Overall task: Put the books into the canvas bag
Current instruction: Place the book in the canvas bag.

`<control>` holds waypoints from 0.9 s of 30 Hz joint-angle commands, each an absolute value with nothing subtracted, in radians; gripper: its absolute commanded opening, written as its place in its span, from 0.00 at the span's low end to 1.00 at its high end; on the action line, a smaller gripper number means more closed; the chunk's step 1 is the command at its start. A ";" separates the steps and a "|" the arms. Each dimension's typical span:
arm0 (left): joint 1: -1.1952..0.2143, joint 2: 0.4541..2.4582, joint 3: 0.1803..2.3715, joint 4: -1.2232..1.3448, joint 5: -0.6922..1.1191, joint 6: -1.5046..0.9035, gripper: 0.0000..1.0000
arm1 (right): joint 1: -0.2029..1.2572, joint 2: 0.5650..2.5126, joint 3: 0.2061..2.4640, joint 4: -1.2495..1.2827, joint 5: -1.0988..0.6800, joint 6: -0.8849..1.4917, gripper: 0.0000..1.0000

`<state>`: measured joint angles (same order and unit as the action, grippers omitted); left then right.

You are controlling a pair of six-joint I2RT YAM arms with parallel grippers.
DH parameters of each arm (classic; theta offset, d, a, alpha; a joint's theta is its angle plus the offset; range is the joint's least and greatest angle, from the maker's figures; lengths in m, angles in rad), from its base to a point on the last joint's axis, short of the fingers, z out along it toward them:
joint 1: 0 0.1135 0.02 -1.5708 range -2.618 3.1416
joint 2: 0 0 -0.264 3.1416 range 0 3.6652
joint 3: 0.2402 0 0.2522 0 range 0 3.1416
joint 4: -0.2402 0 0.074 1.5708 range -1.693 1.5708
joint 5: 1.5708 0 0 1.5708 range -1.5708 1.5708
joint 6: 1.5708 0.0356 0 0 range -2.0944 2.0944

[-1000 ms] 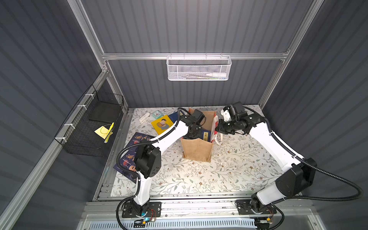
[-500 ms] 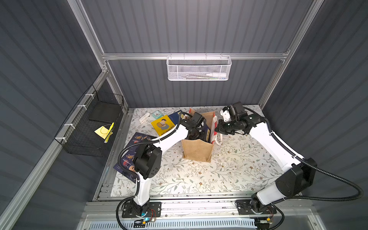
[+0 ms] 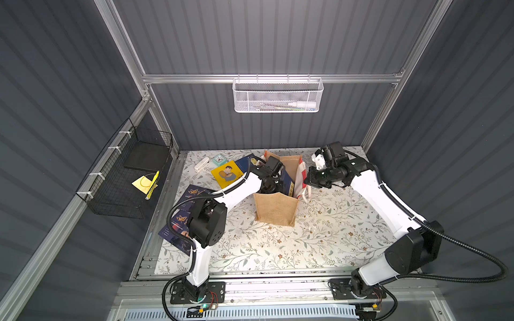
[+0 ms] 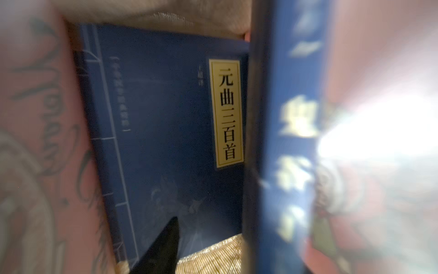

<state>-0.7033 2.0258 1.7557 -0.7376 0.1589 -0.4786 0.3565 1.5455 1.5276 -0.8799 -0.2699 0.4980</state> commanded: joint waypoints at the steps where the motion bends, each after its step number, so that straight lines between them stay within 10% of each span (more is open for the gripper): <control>1: -0.701 1.977 1.878 -0.854 0.107 -0.409 0.61 | 0.313 1.501 1.534 -0.938 -0.270 0.466 0.00; 20: -0.702 1.849 1.856 -0.765 0.142 -0.426 0.70 | 0.137 1.428 1.519 -1.029 -0.276 0.388 0.01; 24: -0.703 1.913 1.834 -0.795 0.123 -0.459 0.53 | 0.136 1.427 1.508 -1.026 -0.295 0.390 0.01; 27: -0.703 1.938 1.884 -0.838 0.106 -0.449 0.16 | 0.131 1.422 1.538 -1.052 -0.290 0.381 0.01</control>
<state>-0.7033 1.9495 1.8462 -0.7895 0.1055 -0.4438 0.1413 1.4509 1.5127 -1.0260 -0.2844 0.4019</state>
